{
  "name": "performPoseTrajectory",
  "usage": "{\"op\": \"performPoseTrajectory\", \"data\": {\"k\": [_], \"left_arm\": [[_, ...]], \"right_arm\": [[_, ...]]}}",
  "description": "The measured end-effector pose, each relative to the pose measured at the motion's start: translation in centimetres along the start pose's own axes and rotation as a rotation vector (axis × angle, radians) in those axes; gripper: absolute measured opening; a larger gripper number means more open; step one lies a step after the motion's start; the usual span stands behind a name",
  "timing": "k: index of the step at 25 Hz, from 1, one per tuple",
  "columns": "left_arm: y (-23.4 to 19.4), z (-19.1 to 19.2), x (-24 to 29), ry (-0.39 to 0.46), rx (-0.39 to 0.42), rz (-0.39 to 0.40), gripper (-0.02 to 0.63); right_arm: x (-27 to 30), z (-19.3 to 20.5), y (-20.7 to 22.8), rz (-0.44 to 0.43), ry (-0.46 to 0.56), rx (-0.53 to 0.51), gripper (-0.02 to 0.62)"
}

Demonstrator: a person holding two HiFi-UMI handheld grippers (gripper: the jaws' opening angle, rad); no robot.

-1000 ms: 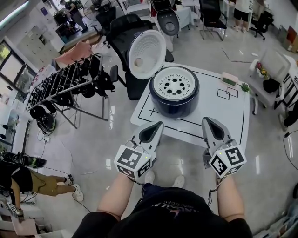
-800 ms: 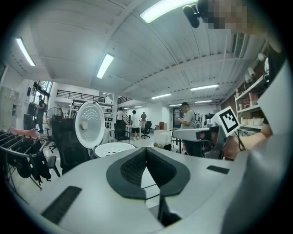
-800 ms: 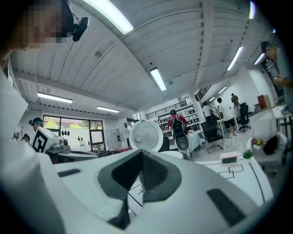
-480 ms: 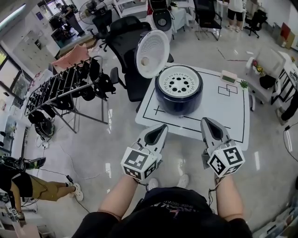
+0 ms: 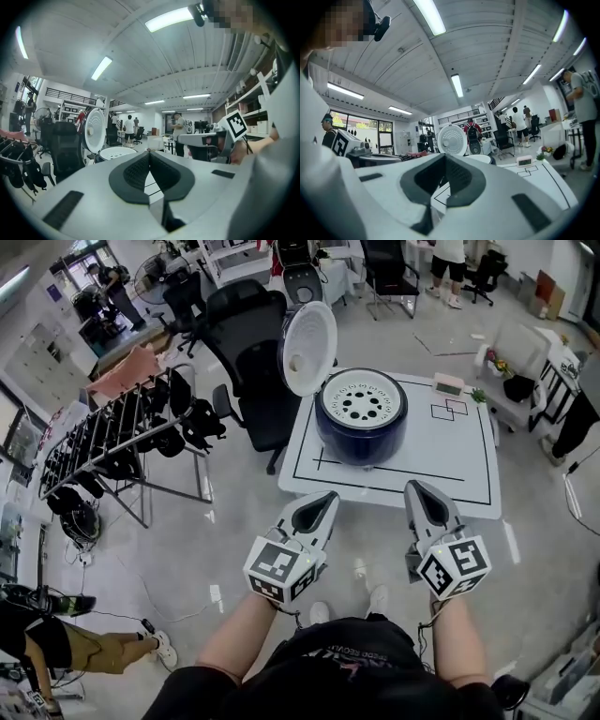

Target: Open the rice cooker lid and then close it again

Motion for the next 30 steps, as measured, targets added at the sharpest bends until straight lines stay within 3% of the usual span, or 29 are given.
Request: {"op": "performPoseTrajectory", "data": {"k": [14,30], "left_arm": [[-2.8,1.0,-2.0,-0.002,0.005,0.115,0.003],[-5.1,1.1,-2.1,0.005,-0.010,0.118,0.003]], "right_arm": [[-0.3,1.6,-4.2,0.121,0.005,-0.003,0.000],[1.8,1.4,-5.0,0.129,-0.005,-0.023,0.000]]}}
Point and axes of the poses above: the fingertips, and each gripper's own axes: x forward along the fingers, y to its right, z out of its underside, the point moved 9 cm from there along -x, backward along the fingers, and after that the axes turned 2 degrees about -y, right-handed, at the moved point
